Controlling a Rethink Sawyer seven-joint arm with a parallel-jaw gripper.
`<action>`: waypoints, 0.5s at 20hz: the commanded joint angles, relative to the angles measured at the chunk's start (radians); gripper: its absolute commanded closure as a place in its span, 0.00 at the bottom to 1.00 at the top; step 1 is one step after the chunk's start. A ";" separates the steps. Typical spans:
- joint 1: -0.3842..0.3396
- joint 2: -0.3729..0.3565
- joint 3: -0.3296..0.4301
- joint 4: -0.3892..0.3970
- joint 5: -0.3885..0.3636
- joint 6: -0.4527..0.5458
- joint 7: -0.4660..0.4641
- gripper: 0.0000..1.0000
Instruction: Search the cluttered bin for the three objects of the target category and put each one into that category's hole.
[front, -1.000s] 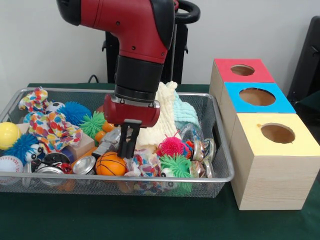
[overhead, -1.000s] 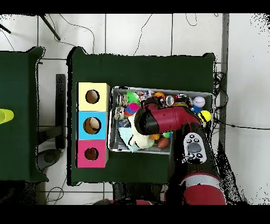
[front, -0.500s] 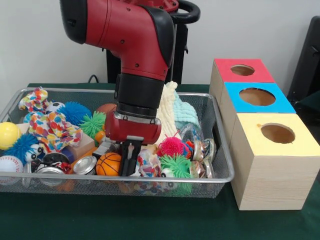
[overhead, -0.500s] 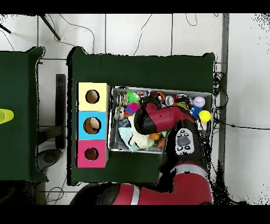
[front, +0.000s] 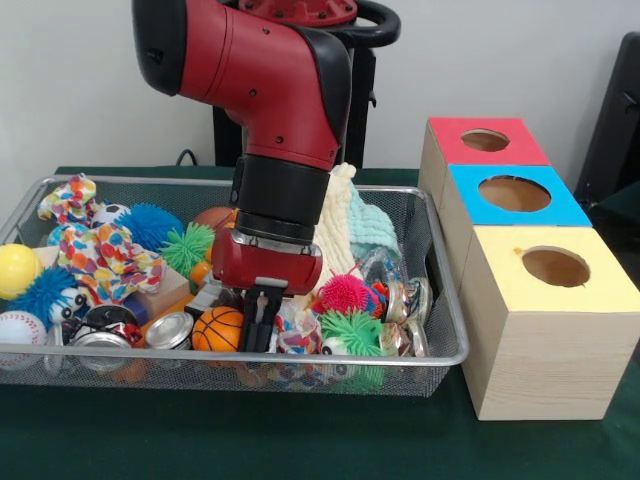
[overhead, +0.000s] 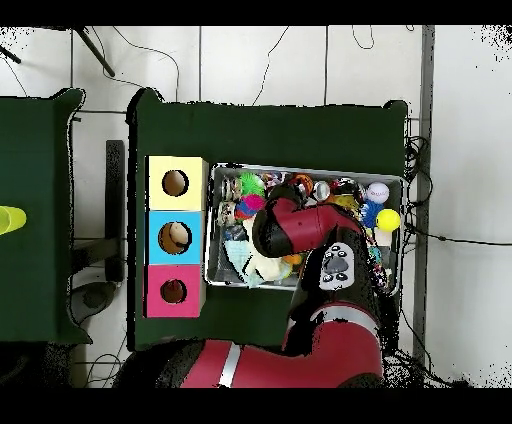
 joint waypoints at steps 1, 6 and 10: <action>-0.049 0.058 0.069 0.064 0.010 0.043 0.130 1.00; -0.050 0.050 0.067 0.102 0.014 0.059 0.137 1.00; -0.063 0.046 0.079 0.110 0.016 0.093 0.126 1.00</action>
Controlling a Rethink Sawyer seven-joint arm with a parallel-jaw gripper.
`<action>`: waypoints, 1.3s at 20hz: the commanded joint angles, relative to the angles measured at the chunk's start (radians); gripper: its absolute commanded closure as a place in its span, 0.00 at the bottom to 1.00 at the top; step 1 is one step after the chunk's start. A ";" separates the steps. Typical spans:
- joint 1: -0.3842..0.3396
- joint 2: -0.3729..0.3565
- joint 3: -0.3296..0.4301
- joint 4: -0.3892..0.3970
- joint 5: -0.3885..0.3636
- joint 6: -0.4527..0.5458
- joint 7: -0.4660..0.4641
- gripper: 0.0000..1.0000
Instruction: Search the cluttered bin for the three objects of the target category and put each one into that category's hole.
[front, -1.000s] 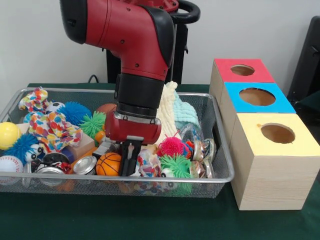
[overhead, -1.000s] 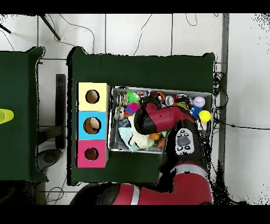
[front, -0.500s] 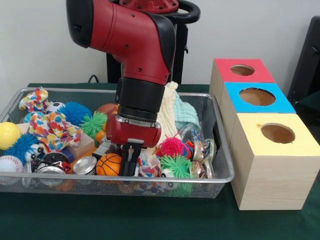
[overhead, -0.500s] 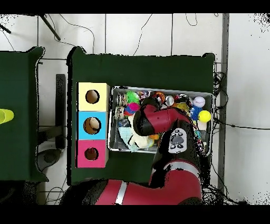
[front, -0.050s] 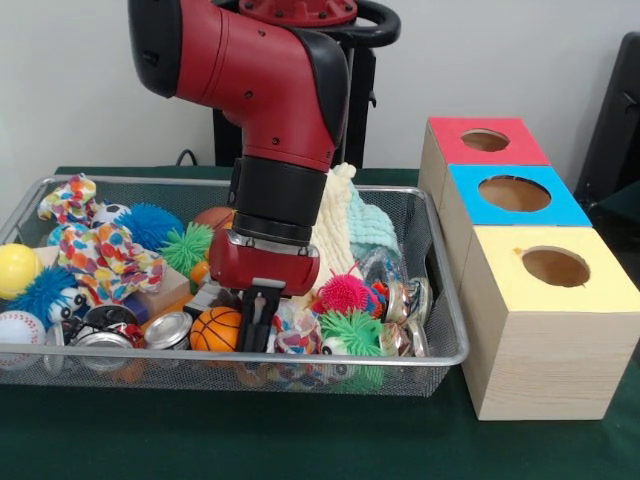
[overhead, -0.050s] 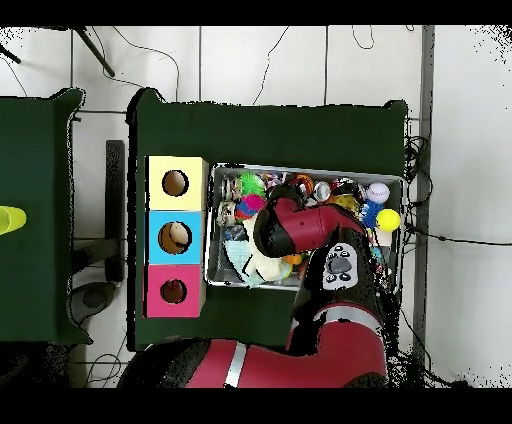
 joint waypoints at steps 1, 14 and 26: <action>-0.046 0.050 0.065 0.103 0.016 0.098 0.123 1.00; -0.053 0.057 0.077 0.101 0.017 0.135 0.104 0.00; -0.198 0.075 0.294 0.198 -0.012 0.441 -0.094 0.00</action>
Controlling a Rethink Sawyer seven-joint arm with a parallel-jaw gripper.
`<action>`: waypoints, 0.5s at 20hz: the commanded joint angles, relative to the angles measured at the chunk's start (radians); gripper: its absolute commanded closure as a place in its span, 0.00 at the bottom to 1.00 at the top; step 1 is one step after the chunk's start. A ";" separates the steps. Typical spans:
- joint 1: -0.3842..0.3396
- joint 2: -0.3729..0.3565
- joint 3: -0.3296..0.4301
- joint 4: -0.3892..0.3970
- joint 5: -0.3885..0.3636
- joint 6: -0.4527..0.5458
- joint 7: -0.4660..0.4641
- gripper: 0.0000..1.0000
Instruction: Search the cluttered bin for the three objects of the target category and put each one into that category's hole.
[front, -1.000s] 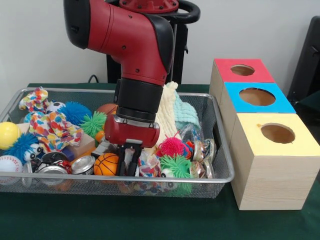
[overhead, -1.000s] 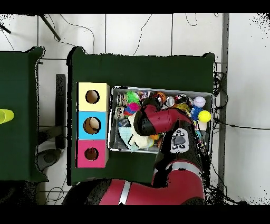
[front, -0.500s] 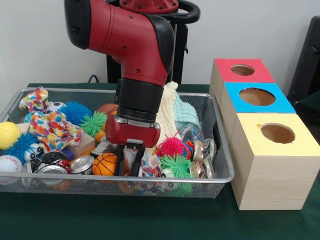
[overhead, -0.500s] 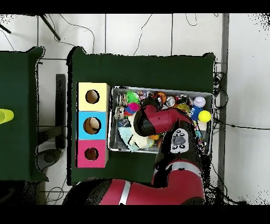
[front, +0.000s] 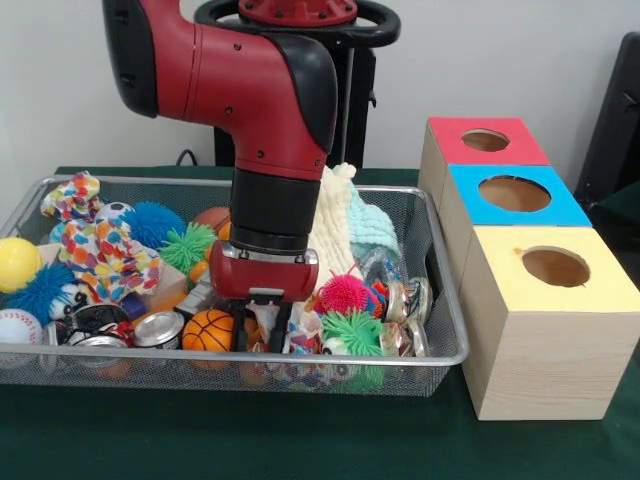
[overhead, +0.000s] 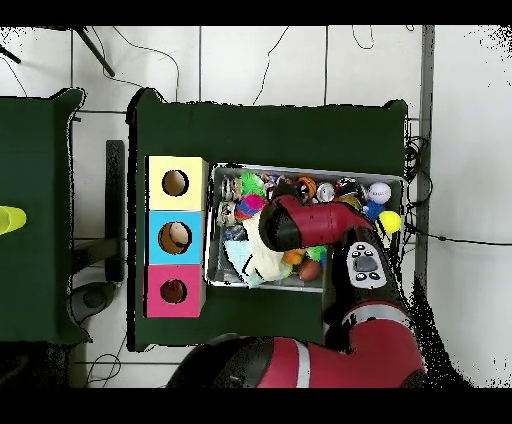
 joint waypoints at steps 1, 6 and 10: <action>-0.080 0.099 0.137 0.179 -0.020 0.313 -0.095 0.00; -0.121 0.112 0.179 0.180 -0.029 0.375 -0.133 0.00; -0.125 0.116 0.184 0.173 -0.052 0.394 -0.140 0.00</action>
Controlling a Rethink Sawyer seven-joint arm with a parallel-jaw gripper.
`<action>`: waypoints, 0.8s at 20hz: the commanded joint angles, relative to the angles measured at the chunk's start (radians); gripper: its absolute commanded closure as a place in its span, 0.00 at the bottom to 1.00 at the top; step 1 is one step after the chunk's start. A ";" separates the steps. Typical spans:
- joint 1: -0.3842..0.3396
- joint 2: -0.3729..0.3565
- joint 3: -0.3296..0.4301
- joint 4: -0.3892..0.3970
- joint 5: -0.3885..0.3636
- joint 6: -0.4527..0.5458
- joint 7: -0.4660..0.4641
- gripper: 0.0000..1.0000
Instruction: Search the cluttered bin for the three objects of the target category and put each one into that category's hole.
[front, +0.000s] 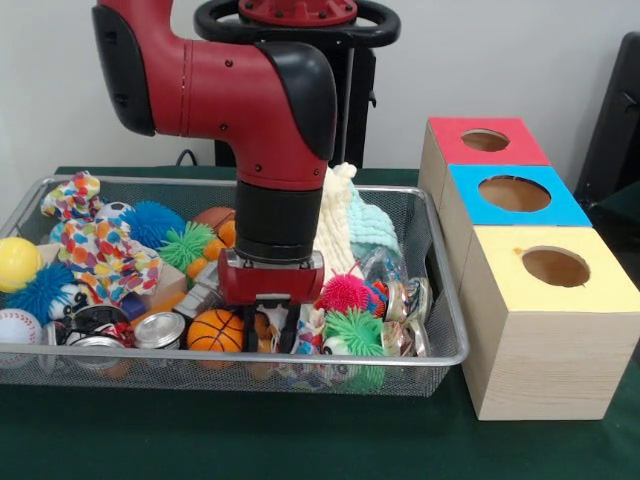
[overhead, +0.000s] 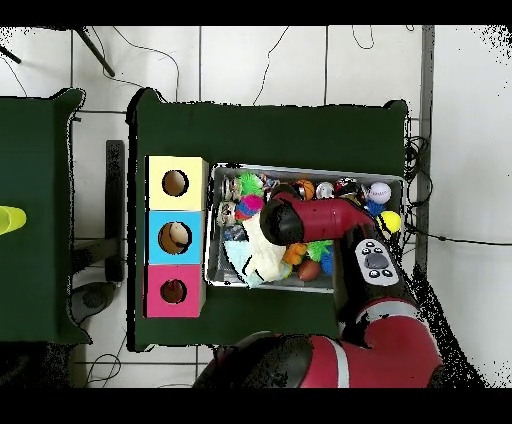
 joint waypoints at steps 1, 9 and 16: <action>-0.046 0.115 0.070 0.163 -0.060 0.262 -0.134 0.00; 0.024 0.106 -0.029 0.116 -0.123 0.174 -0.065 0.00; 0.093 0.119 -0.103 0.085 -0.129 0.173 -0.008 1.00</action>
